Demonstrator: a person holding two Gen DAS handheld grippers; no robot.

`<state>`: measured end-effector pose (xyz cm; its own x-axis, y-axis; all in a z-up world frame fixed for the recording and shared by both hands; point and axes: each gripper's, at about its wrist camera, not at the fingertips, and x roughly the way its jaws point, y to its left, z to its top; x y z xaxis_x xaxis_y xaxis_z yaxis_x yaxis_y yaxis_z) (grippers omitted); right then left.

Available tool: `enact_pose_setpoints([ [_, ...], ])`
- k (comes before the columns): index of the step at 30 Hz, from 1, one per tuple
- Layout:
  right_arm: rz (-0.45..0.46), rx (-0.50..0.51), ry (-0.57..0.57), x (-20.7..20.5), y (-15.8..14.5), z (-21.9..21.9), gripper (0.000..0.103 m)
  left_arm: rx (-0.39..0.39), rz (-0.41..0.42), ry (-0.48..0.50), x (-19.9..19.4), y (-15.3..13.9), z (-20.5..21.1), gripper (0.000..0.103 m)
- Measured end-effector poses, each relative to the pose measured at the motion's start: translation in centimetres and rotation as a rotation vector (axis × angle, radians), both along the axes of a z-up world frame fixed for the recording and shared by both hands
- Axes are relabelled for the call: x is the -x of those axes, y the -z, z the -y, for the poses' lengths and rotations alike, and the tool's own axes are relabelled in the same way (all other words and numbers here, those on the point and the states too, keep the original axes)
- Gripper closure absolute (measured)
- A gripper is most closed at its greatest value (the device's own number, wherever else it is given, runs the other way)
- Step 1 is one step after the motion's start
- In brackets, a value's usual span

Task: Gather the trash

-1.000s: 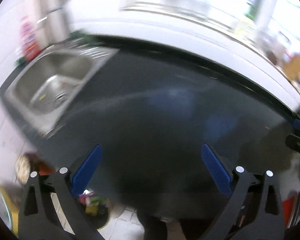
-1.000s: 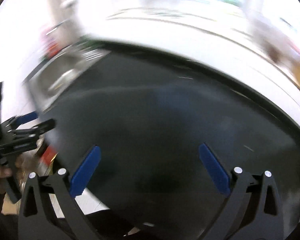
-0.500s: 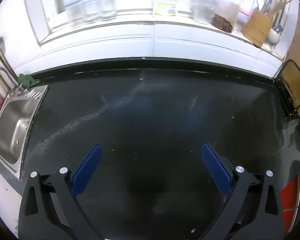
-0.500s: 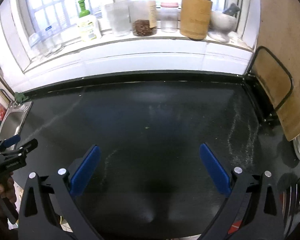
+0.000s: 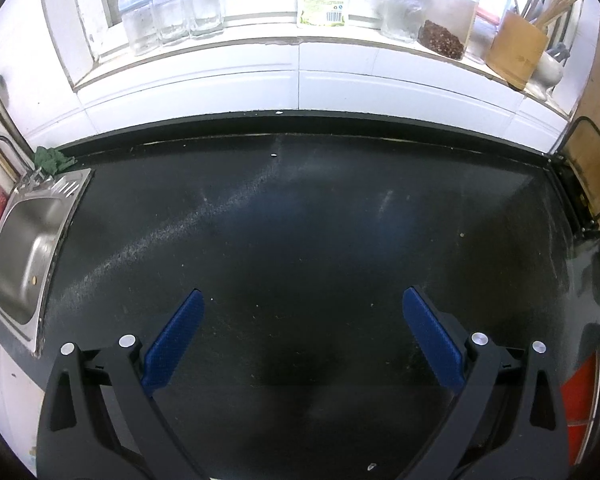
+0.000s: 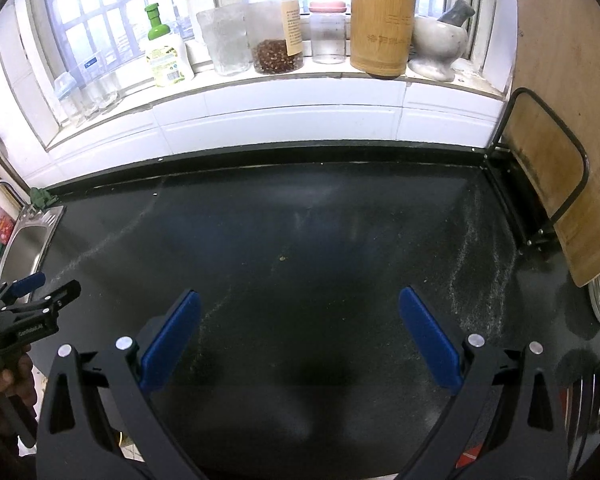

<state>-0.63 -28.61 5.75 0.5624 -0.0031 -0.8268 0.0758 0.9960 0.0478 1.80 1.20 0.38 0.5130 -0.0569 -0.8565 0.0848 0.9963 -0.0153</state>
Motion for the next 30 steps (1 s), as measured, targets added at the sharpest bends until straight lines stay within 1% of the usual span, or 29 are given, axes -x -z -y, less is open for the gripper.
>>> enact_pose_setpoints([
  [30, 0.0, -0.004, -0.007, 0.84, -0.39, -0.27, 0.007, 0.001, 0.007, 0.008, 1.04, -0.19, 0.61, 0.007],
])
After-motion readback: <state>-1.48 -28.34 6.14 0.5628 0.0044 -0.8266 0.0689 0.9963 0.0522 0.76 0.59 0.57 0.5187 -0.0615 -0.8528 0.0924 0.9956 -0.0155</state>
